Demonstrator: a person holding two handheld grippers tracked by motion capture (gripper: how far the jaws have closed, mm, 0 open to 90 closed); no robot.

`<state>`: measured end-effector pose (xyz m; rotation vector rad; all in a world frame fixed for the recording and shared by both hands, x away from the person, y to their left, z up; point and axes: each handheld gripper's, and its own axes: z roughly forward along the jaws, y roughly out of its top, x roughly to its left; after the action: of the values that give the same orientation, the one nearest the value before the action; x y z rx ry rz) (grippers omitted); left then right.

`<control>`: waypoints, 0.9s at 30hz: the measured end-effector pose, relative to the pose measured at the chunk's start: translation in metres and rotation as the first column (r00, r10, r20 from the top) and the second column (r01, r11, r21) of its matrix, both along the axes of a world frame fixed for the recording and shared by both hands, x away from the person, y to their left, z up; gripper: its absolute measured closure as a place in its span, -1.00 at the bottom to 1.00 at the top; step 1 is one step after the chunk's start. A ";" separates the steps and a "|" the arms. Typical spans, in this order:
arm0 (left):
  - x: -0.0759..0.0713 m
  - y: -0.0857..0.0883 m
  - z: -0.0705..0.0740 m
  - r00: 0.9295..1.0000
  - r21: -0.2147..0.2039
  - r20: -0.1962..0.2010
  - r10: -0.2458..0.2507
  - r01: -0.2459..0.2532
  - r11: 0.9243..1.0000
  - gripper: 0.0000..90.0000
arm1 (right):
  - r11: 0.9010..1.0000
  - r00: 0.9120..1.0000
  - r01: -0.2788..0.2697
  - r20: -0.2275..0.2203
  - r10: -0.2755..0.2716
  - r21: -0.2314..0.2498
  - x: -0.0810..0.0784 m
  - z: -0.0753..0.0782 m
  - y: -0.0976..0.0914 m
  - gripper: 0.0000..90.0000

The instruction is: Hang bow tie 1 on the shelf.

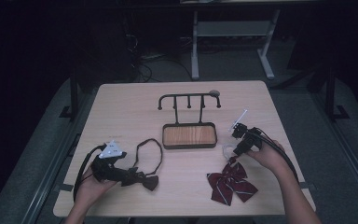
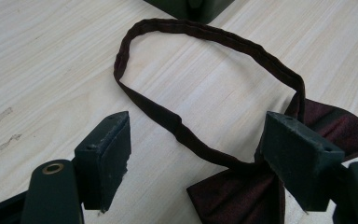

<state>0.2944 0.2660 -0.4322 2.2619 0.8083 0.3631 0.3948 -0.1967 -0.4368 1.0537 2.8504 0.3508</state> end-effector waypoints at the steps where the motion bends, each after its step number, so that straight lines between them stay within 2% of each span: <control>1: 0.000 0.000 0.000 1.000 0.002 0.000 -0.001 0.001 1.000 -0.46 | 1.000 1.000 -0.001 -0.002 0.001 -0.006 0.000 -0.001 0.000 0.51; 7: 0.000 0.001 0.000 1.000 0.002 0.001 -0.001 0.001 1.000 -0.46 | 1.000 1.000 -0.006 -0.007 0.006 -0.018 0.000 -0.003 0.002 0.61; 12: 0.000 0.001 0.000 1.000 0.002 0.002 0.000 0.000 1.000 -0.46 | 1.000 1.000 -0.015 -0.014 0.015 -0.024 -0.001 -0.003 0.003 0.78; 14: 0.000 0.001 0.000 1.000 0.003 -0.001 0.002 -0.002 1.000 -0.46 | 0.998 0.998 -0.053 -0.017 0.053 -0.013 -0.003 -0.001 0.005 0.84; 16: 0.000 0.001 0.000 1.000 0.002 -0.002 0.002 -0.002 1.000 -0.46 | 0.998 0.998 -0.056 -0.013 0.056 -0.015 -0.004 -0.001 0.005 0.84; 27: 0.000 0.000 0.000 1.000 0.007 -0.005 0.000 0.001 1.000 -0.46 | 0.993 0.996 -0.086 0.006 0.086 0.086 -0.011 0.020 -0.001 0.85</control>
<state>0.2947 0.2661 -0.4324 2.2701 0.8102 0.3608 0.3839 -0.1973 -0.4167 0.9449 2.9084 0.4862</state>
